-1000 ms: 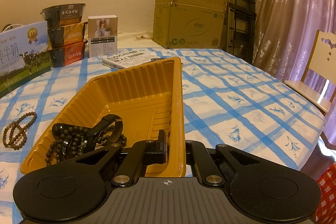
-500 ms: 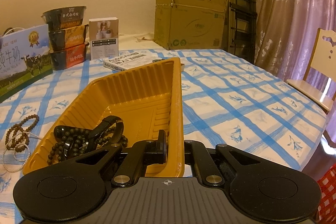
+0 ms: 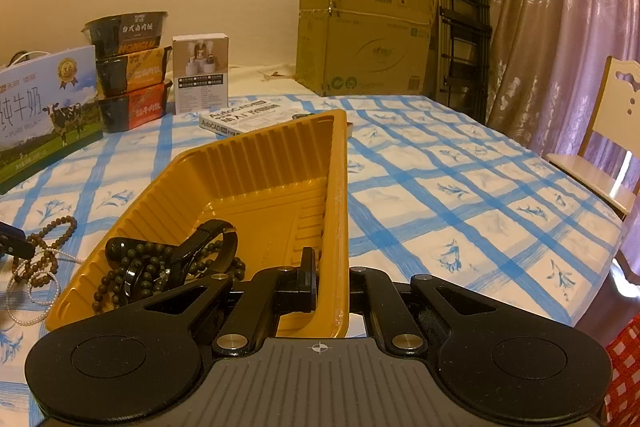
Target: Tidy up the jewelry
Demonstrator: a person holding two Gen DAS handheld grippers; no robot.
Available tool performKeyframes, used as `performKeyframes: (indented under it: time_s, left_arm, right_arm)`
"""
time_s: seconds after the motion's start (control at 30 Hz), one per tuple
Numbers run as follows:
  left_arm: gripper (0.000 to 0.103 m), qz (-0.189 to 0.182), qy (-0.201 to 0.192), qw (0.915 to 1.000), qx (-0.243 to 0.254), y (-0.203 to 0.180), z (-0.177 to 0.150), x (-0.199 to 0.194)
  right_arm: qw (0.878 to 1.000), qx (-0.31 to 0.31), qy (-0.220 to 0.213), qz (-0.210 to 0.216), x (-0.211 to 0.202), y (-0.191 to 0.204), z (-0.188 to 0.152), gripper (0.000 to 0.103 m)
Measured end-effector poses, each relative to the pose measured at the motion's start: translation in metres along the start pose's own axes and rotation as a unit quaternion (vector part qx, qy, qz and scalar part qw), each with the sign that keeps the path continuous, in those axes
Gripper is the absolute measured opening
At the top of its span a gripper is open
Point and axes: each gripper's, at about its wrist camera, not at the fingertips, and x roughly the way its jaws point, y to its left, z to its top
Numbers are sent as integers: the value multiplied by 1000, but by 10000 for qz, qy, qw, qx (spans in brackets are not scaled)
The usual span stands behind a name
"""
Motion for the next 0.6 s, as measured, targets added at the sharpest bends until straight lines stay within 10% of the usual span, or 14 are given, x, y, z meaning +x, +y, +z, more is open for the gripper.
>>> performKeyframes:
  time_s: [0.6]
  left_arm:
    - [2,-36,-377,9987,334,-4,19,-32]
  right_arm:
    - [10000,-9,-4,0,0,0,-1,5]
